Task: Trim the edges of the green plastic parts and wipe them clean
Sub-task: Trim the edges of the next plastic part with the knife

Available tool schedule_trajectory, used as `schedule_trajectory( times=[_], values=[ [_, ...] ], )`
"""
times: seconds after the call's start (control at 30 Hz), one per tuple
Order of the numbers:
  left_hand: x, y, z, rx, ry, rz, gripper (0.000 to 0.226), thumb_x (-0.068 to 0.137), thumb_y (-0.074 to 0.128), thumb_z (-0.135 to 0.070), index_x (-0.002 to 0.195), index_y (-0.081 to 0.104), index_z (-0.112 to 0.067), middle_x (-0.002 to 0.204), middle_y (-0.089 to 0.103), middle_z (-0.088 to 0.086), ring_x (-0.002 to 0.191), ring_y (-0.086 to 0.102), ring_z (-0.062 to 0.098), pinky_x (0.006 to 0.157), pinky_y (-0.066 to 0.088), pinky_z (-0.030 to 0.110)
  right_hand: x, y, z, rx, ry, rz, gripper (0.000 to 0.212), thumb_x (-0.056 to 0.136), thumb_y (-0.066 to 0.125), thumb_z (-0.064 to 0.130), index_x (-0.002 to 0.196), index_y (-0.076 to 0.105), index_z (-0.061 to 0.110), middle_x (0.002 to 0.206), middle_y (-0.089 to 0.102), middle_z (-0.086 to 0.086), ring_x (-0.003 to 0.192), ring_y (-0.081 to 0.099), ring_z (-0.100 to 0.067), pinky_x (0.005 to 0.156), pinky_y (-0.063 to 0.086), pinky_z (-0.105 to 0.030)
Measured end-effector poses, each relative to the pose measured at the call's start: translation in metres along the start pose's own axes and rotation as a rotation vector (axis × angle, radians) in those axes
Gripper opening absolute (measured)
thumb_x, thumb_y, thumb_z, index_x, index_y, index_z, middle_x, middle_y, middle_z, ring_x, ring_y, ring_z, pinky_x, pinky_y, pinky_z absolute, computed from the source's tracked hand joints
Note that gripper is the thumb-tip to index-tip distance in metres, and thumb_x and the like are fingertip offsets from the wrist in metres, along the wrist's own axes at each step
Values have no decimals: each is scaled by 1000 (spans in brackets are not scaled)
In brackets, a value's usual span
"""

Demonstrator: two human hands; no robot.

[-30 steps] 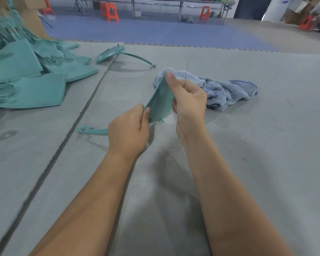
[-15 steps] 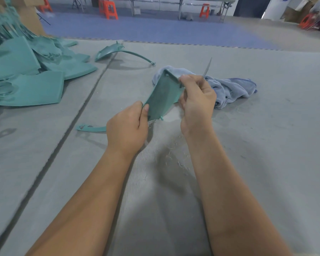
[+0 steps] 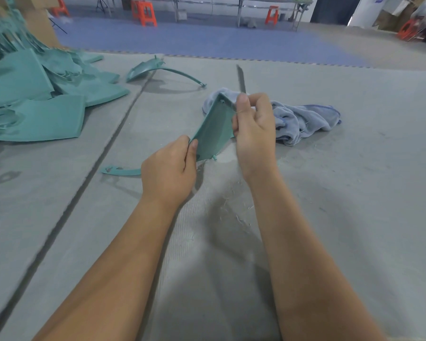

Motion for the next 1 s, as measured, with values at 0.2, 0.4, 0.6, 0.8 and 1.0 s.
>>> schedule_trajectory(
  times=[0.2, 0.4, 0.6, 0.8, 1.0],
  values=[
    [0, 1, 1, 5, -6, 5, 37, 101, 30, -36, 70, 35, -16, 55, 35, -8, 48, 38, 23, 45, 22, 29, 0, 1, 3, -132, -134, 30, 27, 101, 48, 20, 79, 61, 11, 62, 49, 10, 55, 38, -5, 56, 33, -20],
    [0, -1, 1, -10, -5, -4, 35, 100, 32, -34, 69, 30, -17, 54, 26, -10, 48, 33, 24, 47, 20, 30, 0, 3, 0, -207, -153, 55, 29, 101, 50, 19, 79, 59, 3, 66, 42, -6, 64, 35, -17, 57, 29, -28],
    [0, -1, 0, -14, -5, 1, 35, 100, 32, -34, 69, 30, -17, 54, 29, -9, 48, 34, 23, 47, 19, 30, 1, 3, -2, -199, -141, 40, 30, 101, 50, 19, 83, 61, -2, 67, 44, -6, 64, 36, -15, 57, 30, -26],
    [1, 0, 0, -14, -12, 10, 36, 100, 30, -36, 71, 34, -16, 58, 40, -3, 51, 39, 27, 48, 25, 32, -2, 6, -3, -183, -146, 205, 26, 99, 53, 17, 74, 60, 19, 55, 43, 15, 58, 36, -10, 58, 32, -26],
    [0, 0, 0, -12, -13, 5, 36, 100, 30, -36, 70, 33, -16, 56, 36, -6, 49, 37, 24, 47, 24, 31, 5, -5, -7, 23, -31, 23, 31, 102, 46, 23, 76, 60, 18, 62, 44, 1, 55, 34, -9, 54, 29, -25]
  ],
)
Point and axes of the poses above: each hand's wrist, its own x-axis towards the middle knuckle, its own y-axis out of the palm, z = x × y, the point moved 4 cm from there along x, towards the middle knuckle
